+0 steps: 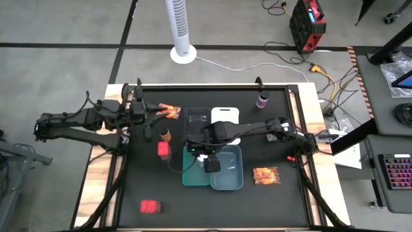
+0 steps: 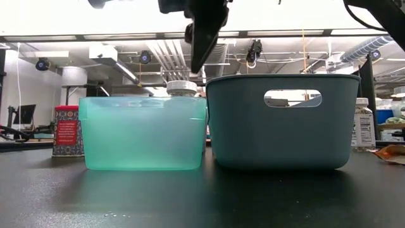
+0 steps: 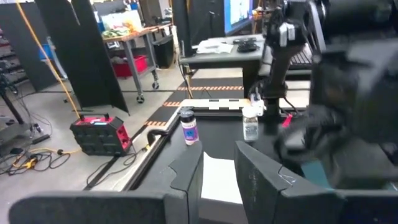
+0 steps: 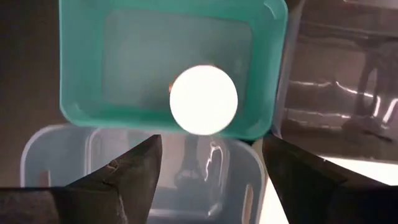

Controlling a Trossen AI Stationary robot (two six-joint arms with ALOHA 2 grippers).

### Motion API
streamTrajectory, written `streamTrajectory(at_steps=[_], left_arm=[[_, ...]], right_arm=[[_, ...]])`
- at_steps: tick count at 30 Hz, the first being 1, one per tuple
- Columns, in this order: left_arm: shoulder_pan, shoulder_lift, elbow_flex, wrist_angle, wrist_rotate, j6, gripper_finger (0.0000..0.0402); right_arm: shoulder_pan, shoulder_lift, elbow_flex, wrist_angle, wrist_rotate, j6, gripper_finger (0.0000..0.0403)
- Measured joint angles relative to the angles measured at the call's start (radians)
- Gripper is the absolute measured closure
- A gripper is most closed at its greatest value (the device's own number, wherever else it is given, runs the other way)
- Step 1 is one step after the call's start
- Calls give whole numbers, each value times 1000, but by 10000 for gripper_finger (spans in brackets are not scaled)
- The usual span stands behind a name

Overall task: Sort spices by type
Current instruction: Put the bottom white seasoning bottle into the green bin

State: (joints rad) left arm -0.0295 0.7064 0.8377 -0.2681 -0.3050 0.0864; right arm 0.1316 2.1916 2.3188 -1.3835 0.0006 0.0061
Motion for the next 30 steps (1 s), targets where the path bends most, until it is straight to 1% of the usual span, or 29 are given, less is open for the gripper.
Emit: streamTrajectory(at_steps=[3, 6, 8, 10, 14, 18, 21, 24, 27, 30], left_arm=[[-28, 6, -18, 1, 0, -2, 327], [-66, 7, -52, 36, -15, -18, 327], [-100, 5, -80, 57, -55, -21, 327], [-141, 7, -98, 63, -119, -26, 327], [-241, 6, -125, 69, -273, -34, 327], [-335, 5, -138, 73, -366, -36, 327], [-385, 11, -139, 90, -400, -35, 327], [-414, 13, -140, 106, -420, -32, 327], [-422, 13, -140, 116, -421, -27, 327], [-422, 13, -140, 121, -423, -24, 327]], right_arm=[[1, -31, -7, -47, 2, 12, 165], [2, -80, -49, -44, 3, 35, 199], [8, -113, -95, -20, 3, 41, 226], [21, -152, -160, 19, 1, 42, 256], [59, -255, -346, 166, -9, 43, 320], [98, -373, -586, 425, -12, 32, 380], [117, -433, -753, 656, -13, 26, 389], [120, -453, -872, 835, -45, 15, 391], [119, -440, -939, 963, -53, 1, 393], [119, -410, -954, 1039, -42, -24, 393]])
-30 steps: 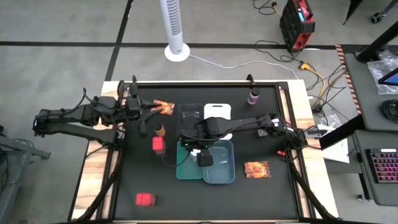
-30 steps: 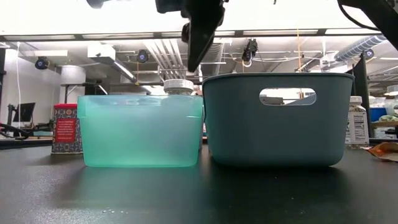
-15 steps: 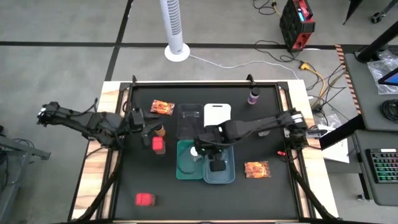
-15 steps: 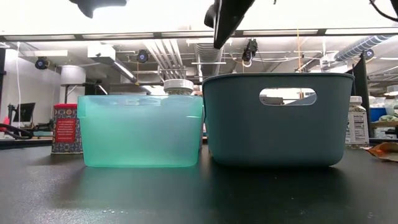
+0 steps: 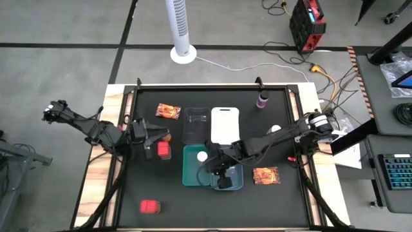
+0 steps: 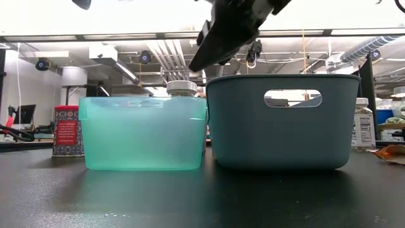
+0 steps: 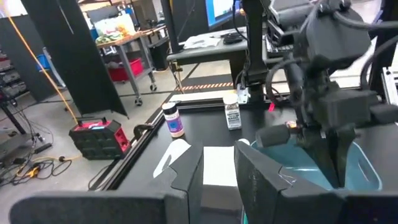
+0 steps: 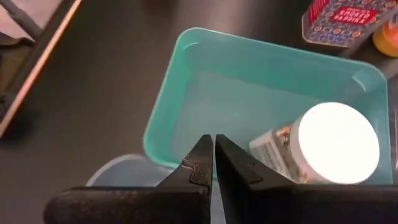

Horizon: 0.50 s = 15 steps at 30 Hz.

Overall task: Sort spices by type
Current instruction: Put the bottom white seasoning bottle into the green bin

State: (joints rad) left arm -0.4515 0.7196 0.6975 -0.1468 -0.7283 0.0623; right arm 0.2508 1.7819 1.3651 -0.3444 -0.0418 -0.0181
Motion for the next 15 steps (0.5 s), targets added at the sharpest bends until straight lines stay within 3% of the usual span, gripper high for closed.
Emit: streamTrajectory(at_steps=[10, 15], left_arm=[[0, 10, 0, 17, -33, 7, 327], [0, 9, 2, 23, -33, 7, 327]], right_arm=[[0, 18, 0, 43, 168, -34, 394], [-2, 21, 0, 43, 180, -36, 394]])
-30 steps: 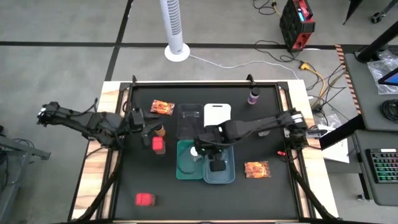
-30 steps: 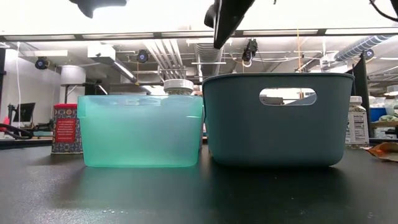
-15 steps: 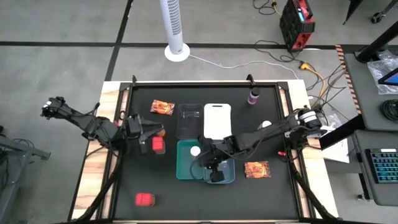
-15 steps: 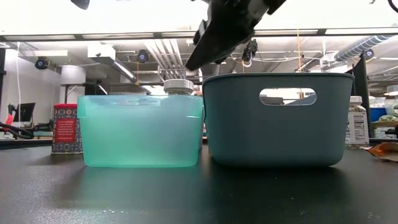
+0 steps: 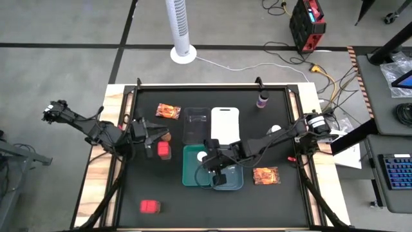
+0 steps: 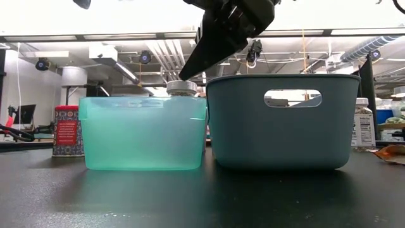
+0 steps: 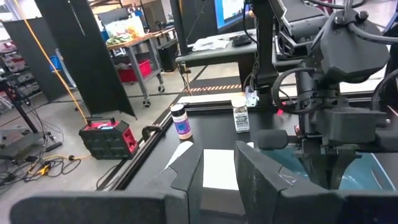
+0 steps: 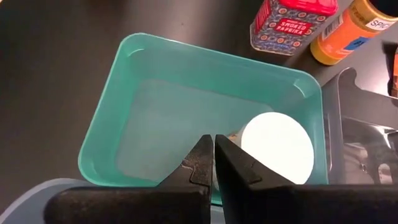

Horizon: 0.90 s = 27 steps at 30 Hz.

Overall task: Sort spices by type
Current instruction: Put the bottom white seasoning bottle into the green bin

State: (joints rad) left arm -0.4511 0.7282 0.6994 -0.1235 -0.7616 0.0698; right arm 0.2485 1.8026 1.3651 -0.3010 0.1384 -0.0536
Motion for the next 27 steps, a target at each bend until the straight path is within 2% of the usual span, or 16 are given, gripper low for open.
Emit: streamTrajectory(at_steps=[9, 27], left_arm=[[0, 1, 0, 5, 0, 4, 327], [0, 6, 0, 7, -2, 4, 327]], right_arm=[[-1, 2, 0, 3, 74, 18, 394], [5, 33, 0, 66, 72, -10, 394]])
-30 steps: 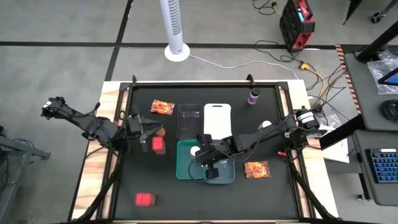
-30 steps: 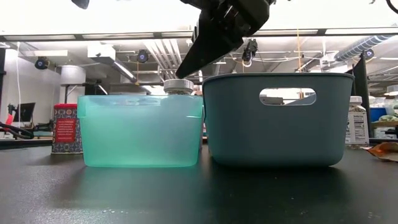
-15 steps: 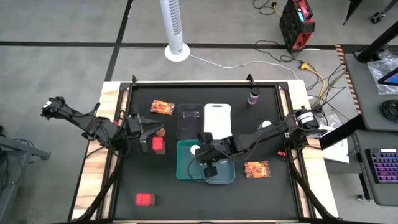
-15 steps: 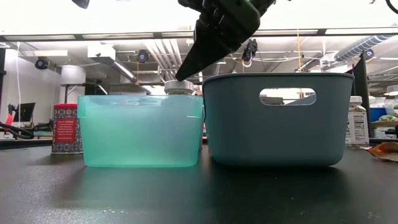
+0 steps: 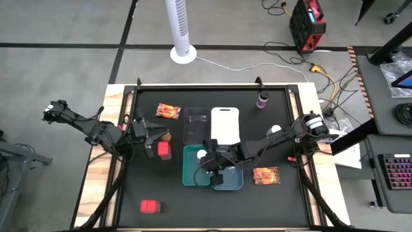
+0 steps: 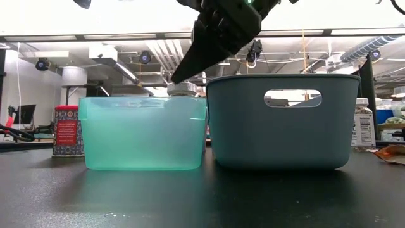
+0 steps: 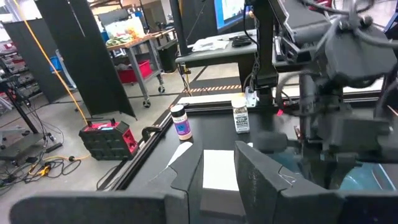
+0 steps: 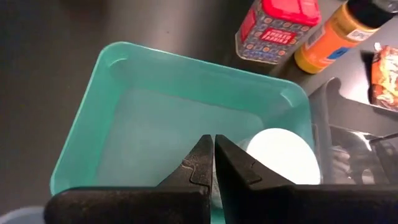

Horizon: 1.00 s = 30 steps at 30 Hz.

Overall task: Sort spices by type
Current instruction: Put the bottom white seasoning bottle into the green bin

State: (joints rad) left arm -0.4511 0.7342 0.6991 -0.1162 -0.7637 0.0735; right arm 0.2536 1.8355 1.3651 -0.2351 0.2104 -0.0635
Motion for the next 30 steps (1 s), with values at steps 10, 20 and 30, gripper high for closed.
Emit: streamTrajectory(at_steps=[10, 20, 30], left_arm=[[1, 12, 0, 6, -13, 11, 327], [1, 13, 0, 8, -14, 11, 327], [1, 13, 0, 8, -14, 11, 327]], right_arm=[[-11, 29, 0, 41, 105, -7, 394], [-14, 27, 0, -31, 157, -54, 394], [-14, 25, 0, -77, 157, -66, 394]])
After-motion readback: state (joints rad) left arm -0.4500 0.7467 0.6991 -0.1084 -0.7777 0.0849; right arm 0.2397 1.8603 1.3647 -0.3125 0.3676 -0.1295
